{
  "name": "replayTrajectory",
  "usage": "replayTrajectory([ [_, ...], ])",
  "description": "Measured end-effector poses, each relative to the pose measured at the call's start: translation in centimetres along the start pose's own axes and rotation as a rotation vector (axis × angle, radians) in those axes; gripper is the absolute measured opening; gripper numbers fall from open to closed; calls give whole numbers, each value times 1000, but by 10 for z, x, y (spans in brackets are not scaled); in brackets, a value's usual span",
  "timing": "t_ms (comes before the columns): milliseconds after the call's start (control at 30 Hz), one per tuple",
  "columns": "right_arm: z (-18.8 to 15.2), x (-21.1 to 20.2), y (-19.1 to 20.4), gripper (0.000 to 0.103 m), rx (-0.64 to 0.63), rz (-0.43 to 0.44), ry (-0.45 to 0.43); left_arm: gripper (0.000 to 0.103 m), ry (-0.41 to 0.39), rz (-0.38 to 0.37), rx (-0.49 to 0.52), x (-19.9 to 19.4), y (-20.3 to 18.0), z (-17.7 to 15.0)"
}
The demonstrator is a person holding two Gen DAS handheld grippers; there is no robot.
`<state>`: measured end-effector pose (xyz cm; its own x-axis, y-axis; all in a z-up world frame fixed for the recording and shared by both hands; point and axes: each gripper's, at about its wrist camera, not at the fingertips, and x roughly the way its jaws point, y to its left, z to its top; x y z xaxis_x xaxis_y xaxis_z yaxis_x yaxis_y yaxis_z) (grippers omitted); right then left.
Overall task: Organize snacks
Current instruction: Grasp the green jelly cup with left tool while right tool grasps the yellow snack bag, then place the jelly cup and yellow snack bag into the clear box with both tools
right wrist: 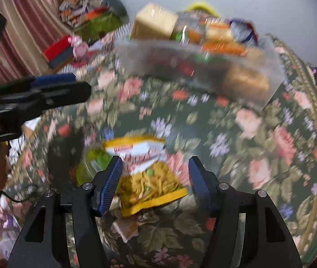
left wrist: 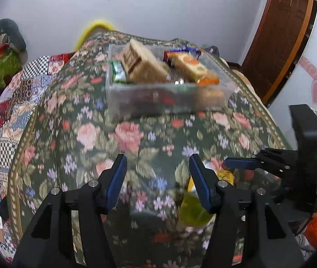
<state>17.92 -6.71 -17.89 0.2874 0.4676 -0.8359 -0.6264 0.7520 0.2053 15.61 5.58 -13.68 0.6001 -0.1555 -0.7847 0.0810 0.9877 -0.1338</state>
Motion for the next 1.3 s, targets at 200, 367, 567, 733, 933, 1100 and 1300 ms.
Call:
replayTrajectory([
  [200,-5,11,9,50,-63,-88,-8,58,32,-19,-14,3,-1,-13],
  [367,-14,-4,-2,46,-16,-106,-33,62,39,-45,9,1,-14,-20],
  [567,-30,-38,-24,46,79,-114,-80,71,76,-59,45,12,-32,-33],
  [733,-35,-54,-31,46,112,-118,-104,71,130,-41,53,38,-39,-46],
  [933,-36,-56,-31,46,126,-111,-112,58,106,-27,27,50,-35,-46],
  [1100,-31,-58,-32,46,133,-109,-129,58,79,-32,15,41,-31,-40],
  [1300,-16,-63,-35,46,136,-122,-169,58,18,-41,-10,25,-25,-16],
])
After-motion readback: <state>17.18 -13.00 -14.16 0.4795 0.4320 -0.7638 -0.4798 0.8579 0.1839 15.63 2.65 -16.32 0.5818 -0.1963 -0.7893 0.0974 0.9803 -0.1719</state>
